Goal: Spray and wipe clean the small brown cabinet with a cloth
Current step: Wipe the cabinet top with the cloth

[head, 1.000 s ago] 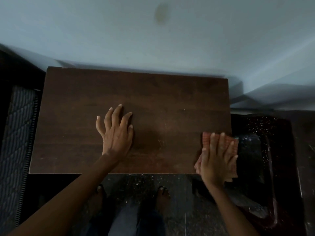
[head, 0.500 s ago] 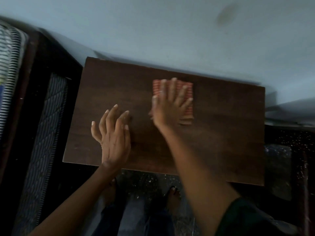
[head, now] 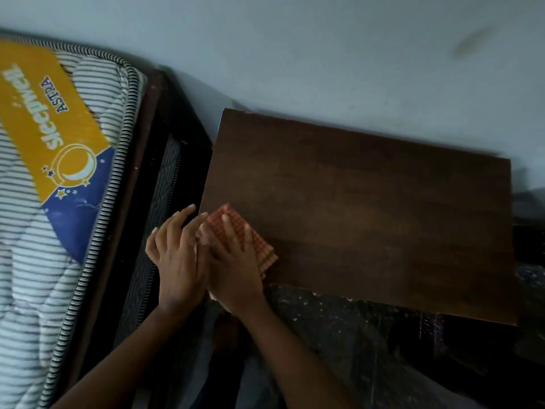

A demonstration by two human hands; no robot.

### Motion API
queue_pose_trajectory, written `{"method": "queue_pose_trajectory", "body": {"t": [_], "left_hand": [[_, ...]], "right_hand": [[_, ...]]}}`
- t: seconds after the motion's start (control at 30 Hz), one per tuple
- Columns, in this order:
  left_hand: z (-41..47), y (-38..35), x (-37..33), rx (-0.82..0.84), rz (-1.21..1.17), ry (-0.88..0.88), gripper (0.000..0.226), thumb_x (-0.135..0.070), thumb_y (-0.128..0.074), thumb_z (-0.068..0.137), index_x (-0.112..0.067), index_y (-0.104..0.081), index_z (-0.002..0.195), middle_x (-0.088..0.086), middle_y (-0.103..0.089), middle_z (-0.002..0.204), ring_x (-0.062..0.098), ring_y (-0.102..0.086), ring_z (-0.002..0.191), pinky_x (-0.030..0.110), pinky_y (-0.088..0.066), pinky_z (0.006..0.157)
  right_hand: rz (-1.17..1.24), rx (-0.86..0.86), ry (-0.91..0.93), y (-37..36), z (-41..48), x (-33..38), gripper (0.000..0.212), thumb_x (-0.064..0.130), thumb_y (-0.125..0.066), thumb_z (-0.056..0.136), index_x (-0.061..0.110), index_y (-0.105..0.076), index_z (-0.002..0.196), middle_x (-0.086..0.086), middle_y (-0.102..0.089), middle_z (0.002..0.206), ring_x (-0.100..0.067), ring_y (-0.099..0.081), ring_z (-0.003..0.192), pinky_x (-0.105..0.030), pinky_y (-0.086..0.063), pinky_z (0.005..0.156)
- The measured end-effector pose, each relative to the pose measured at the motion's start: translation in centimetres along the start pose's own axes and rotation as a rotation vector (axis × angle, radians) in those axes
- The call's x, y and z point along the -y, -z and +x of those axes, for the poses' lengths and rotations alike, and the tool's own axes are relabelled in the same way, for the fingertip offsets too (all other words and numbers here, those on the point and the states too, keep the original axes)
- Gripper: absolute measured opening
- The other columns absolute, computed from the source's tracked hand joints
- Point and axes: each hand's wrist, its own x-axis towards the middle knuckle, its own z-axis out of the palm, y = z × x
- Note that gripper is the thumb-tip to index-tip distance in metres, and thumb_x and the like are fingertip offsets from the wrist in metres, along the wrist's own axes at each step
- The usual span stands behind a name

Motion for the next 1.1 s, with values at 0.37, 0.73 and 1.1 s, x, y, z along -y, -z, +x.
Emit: {"method": "queue_pose_trajectory", "body": {"t": [0.37,0.73,1.1], "left_hand": [[-2.5,-2.7,-1.0,0.114,0.061,0.080,0.043,-0.026,-0.042,0.090,-0.016,-0.044,0.131,0.009,-0.036,0.145,0.033,-0.033,0.128,0.053,-0.031,0.100],[-3.2,-4.5,-3.1,0.019,0.152,0.080,0.040,-0.021,-0.051,0.093,-0.014,-0.046,0.131,0.009,-0.034,0.146,0.036,-0.030,0.132,0.057,-0.028,0.102],[-4.8,-2.2,2.2,-0.135,-0.291,0.587,0.044,-0.024,-0.042,0.098,-0.006,-0.040,0.138,0.015,-0.042,0.139,0.030,-0.044,0.125,0.038,-0.035,0.102]], "right_hand": [[-0.082,-0.048,-0.514,2.2,-13.3,-15.9,0.058,0.049,-0.024,0.090,0.033,-0.014,0.145,0.002,-0.011,0.155,-0.036,-0.013,0.142,-0.061,-0.010,0.110],[-0.003,-0.176,-0.934,4.0,-24.4,-28.6,0.068,0.052,-0.011,0.083,0.028,-0.022,0.146,0.002,-0.012,0.157,-0.036,-0.009,0.143,-0.060,-0.006,0.111],[0.129,-0.362,-1.070,1.9,-22.5,-23.5,0.059,0.043,-0.021,0.089,0.024,-0.028,0.145,0.003,-0.017,0.156,-0.037,-0.008,0.142,-0.056,-0.003,0.113]]}}
